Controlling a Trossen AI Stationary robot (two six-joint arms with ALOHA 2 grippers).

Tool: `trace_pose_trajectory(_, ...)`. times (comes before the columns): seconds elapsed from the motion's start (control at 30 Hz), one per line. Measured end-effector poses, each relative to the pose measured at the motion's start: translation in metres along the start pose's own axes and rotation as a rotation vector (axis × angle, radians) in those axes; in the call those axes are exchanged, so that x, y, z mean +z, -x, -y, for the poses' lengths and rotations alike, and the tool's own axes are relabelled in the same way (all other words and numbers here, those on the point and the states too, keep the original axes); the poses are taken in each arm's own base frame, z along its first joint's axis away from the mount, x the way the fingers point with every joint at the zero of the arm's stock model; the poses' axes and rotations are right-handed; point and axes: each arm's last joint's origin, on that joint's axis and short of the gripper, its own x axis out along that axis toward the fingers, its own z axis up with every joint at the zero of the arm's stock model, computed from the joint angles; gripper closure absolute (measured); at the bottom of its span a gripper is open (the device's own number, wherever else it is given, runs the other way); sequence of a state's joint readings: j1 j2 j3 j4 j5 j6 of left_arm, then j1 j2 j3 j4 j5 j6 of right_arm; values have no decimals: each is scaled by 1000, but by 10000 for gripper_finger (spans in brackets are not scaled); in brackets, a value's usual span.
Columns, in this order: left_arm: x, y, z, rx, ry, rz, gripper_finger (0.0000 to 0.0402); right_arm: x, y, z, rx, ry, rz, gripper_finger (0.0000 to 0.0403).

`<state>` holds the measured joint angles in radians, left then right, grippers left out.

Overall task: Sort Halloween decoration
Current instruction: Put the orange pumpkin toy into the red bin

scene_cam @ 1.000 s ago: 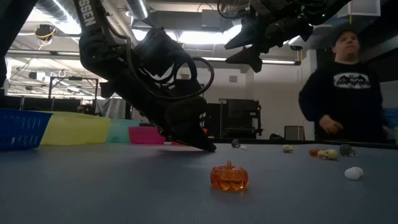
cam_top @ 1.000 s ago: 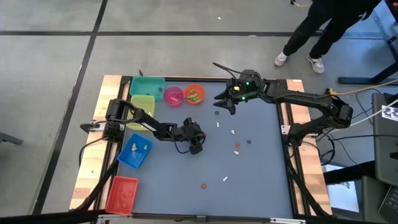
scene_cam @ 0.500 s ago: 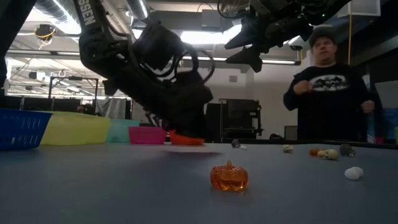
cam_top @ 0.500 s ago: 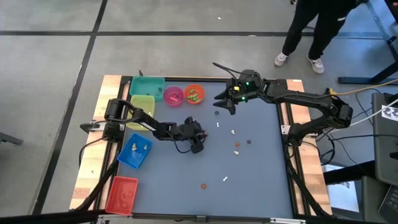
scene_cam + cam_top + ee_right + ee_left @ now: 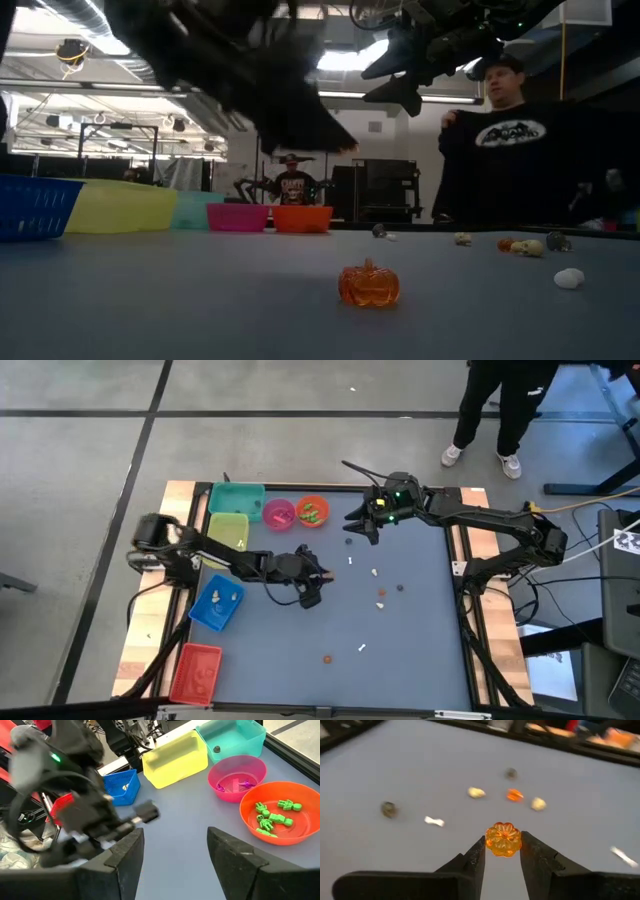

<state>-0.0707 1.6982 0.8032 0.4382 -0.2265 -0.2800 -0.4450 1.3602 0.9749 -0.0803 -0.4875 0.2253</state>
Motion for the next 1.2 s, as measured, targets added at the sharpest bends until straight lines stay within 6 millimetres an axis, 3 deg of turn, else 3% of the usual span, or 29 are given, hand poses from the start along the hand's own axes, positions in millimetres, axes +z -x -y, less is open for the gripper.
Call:
trace_pose_trajectory(0.17,16,44,19,-143,-20,-102,315,0,0,0,0,0,-1,188)
trace_pose_trajectory(0.33,20,91,34,-288,103,-263,315,-1,0,0,-2,-3,-6,188)
trace_pose_trajectory(0.63,-2,167,59,-434,497,-804,315,-1,0,0,-3,-6,-11,188)
trace_pose_trajectory(0.8,-19,191,77,-390,654,-1072,315,-2,0,0,-5,-9,-16,188)
trace_pose_trajectory(1.2,-45,230,100,-166,838,-1464,315,-2,0,0,-6,-10,-18,188)
